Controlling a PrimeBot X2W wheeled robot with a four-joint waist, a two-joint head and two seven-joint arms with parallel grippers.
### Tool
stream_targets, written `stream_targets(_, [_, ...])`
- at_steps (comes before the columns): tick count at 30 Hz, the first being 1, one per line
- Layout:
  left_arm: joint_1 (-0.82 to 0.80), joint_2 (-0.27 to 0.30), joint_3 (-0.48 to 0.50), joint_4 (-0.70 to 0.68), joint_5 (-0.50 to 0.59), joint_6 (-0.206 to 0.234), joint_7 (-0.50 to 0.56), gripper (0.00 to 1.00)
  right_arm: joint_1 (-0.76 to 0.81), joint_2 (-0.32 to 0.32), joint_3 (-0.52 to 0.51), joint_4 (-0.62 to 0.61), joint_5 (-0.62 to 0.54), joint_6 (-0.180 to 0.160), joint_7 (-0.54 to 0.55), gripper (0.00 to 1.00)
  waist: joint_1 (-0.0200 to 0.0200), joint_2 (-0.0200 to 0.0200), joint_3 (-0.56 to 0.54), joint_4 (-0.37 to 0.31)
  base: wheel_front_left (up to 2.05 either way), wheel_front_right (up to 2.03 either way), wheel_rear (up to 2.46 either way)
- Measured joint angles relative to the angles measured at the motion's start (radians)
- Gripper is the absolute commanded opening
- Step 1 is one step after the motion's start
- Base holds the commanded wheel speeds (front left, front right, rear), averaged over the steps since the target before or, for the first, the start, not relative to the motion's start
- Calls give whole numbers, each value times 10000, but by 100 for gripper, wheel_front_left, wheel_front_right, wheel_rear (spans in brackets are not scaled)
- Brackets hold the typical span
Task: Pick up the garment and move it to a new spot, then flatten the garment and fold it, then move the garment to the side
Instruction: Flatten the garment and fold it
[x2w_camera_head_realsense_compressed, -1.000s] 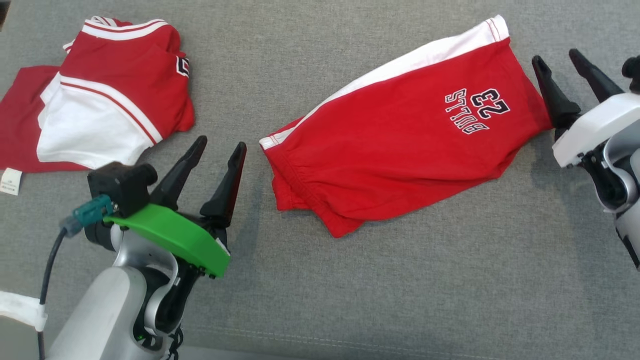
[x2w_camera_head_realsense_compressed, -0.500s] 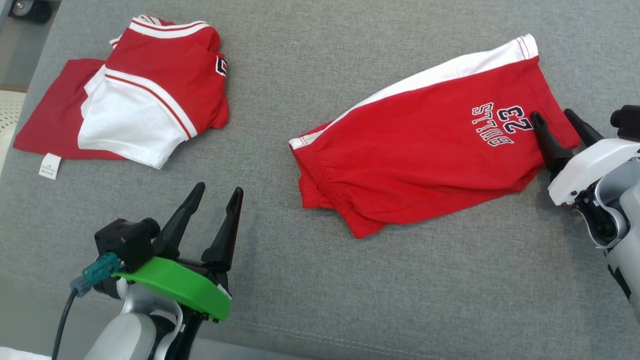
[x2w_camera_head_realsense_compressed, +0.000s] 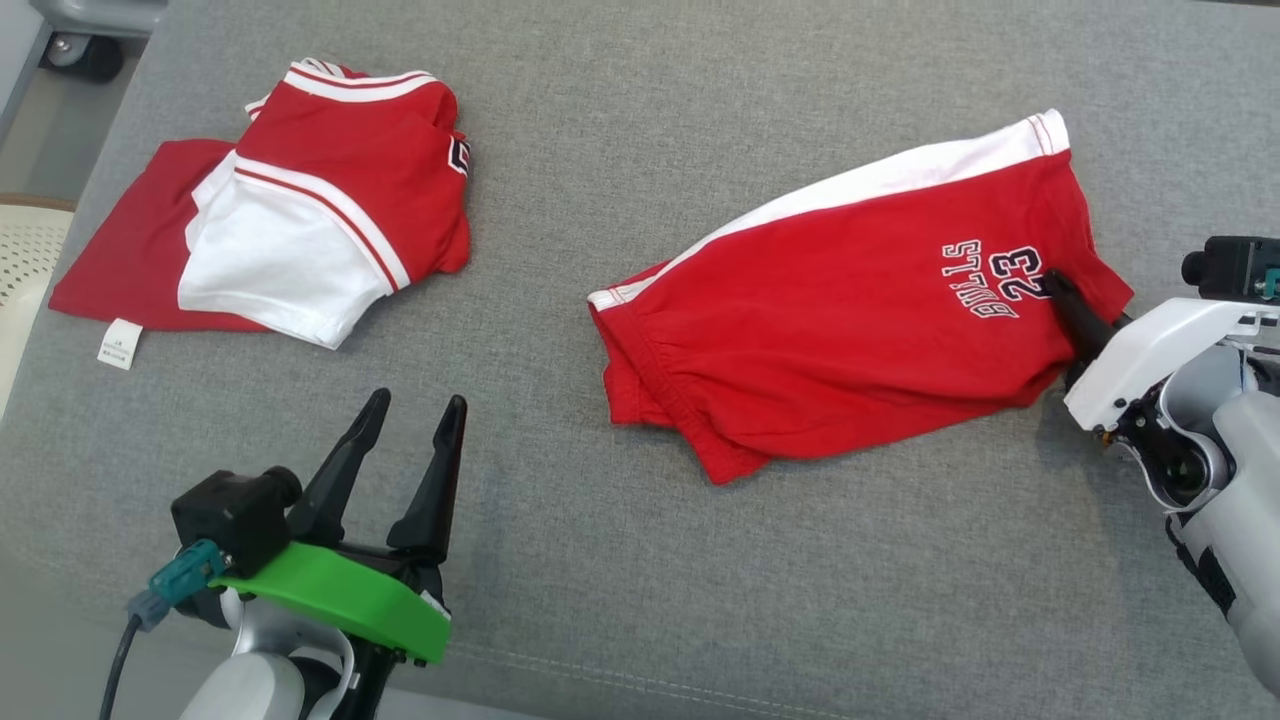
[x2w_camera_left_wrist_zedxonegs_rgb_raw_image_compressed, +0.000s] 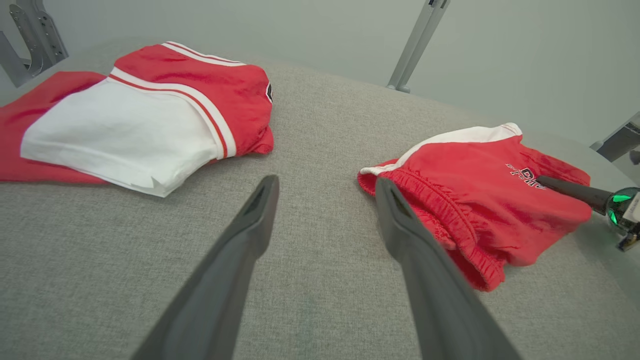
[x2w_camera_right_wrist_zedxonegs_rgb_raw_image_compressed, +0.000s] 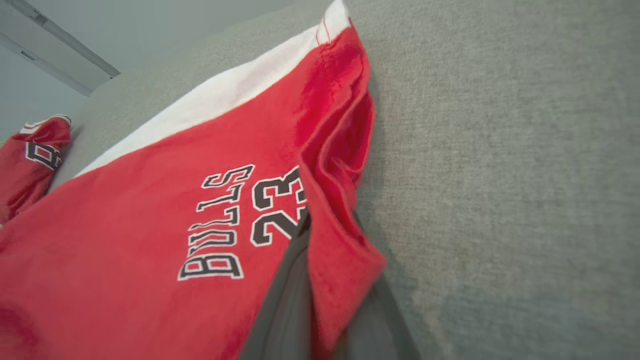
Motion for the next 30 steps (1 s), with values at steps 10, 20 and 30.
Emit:
stream_targets(10, [500, 0, 261, 73, -6, 67, -293, 100, 731, -38, -525, -541, 1181, 0, -274, 0, 0, 0, -436, -431, 0, 0, 0])
stream_targets(20, [1043, 73, 414, 234, -36, 84, -426, 100, 2482, 188, -644, -1250, 1724, -2, -1152, 0, 0, 0, -984, -1332, 0, 0, 0])
stream_targets(30, [1435, 297, 686, 203, -48, 102, -512, 100, 3768, 631, 36, -1651, 1430, 0, -1705, 17, 0, 0, -1405, -2513, 0, 0, 0])
